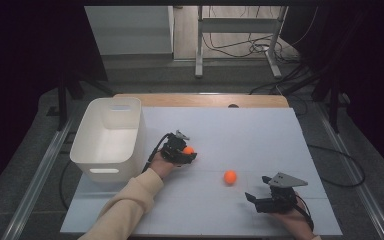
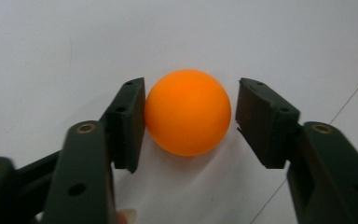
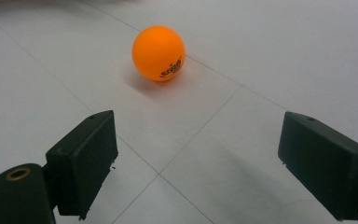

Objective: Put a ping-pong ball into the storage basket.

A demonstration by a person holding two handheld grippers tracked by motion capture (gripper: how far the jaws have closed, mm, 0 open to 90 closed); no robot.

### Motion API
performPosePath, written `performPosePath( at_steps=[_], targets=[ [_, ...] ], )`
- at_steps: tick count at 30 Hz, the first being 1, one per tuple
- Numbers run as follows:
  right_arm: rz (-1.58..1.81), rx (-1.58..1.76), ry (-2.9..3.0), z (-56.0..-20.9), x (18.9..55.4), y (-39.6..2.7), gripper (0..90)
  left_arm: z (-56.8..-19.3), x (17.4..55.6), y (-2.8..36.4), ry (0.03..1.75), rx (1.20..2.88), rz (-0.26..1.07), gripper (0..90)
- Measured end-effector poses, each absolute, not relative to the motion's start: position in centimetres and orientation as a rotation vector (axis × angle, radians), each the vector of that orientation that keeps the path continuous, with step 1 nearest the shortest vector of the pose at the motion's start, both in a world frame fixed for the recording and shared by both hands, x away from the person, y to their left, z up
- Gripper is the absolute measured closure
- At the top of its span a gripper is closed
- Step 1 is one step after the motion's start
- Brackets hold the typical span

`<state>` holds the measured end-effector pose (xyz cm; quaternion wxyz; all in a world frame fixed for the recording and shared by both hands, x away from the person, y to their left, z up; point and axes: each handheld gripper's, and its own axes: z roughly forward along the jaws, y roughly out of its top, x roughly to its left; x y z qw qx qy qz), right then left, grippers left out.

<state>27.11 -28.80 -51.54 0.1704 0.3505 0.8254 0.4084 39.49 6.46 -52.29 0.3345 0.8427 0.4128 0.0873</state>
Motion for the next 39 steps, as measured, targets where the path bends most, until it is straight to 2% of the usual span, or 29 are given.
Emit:
performPosePath(
  at_steps=[8,39],
  targets=[
    [1.162,0.994,2.344,-51.6,27.1,-28.8,12.2,-52.0,39.4,6.7,1.065,2.188,0.23,50.5],
    [1.167,0.997,2.339,-51.5,27.1,-28.9,12.3,-49.2,38.6,8.0,1.024,2.082,0.216,50.2]
  ],
)
